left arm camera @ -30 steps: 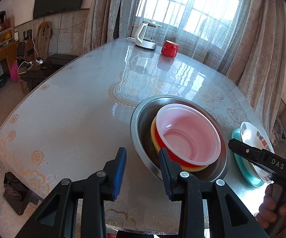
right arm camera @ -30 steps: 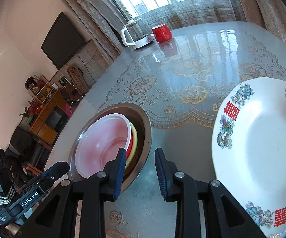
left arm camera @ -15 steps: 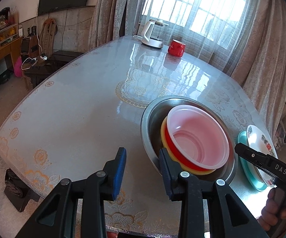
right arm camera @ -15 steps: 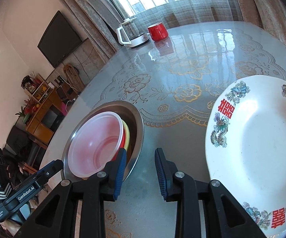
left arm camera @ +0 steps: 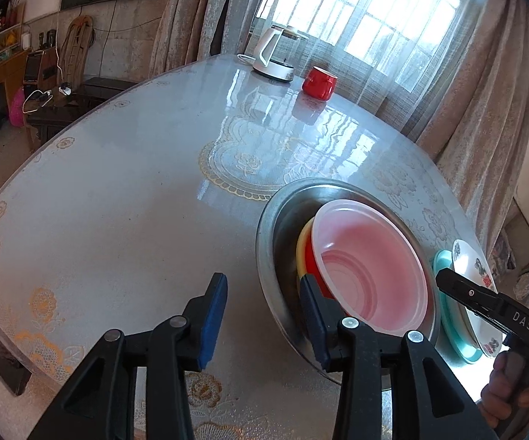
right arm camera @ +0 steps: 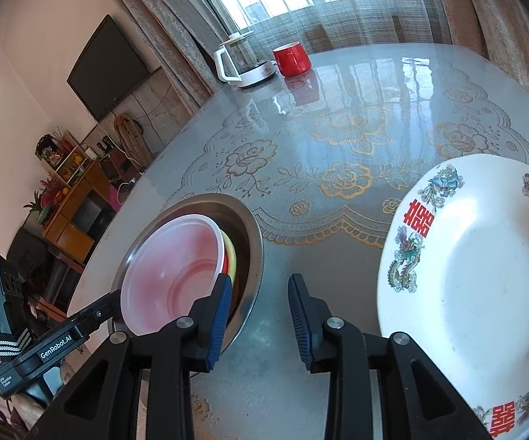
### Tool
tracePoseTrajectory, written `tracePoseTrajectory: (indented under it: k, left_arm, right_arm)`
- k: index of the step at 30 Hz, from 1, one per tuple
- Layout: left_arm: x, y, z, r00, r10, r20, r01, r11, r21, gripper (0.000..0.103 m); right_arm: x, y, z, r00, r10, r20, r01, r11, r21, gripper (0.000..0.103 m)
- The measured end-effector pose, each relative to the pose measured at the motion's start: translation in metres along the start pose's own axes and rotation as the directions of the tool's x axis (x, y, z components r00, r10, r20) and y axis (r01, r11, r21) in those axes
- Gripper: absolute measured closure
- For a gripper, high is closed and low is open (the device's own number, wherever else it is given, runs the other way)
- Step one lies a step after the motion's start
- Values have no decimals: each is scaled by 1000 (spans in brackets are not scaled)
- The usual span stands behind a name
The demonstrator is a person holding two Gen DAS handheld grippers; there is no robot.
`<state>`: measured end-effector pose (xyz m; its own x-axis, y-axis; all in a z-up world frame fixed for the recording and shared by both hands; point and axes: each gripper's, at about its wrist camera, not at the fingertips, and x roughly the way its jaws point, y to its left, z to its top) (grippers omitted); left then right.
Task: Organize plates and bowls
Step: 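Grasp the rim of the steel bowl with the right gripper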
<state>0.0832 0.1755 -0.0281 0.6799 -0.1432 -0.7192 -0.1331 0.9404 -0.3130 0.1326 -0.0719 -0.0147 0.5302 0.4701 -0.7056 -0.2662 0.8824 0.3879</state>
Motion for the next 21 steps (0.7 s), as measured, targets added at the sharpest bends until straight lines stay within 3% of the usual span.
tracePoseTrajectory:
  k: [7,15,21]
  left_arm:
    - [8,0,6,1000,12,-19,-12,1000,27,64]
    - [14,-7,6,999,-12,-31,15,996,83,83]
    - [12,-7,3,1000,-21,-12,22,995,97,84]
  right_arm:
    - [10,2,1,1000,-18,-16,18,999,-27,77]
    - [25,2,2,998,3,-60,-4,1000,-28,77]
    - [26,-1,1,998,19,-61,-20,1000,-17,78]
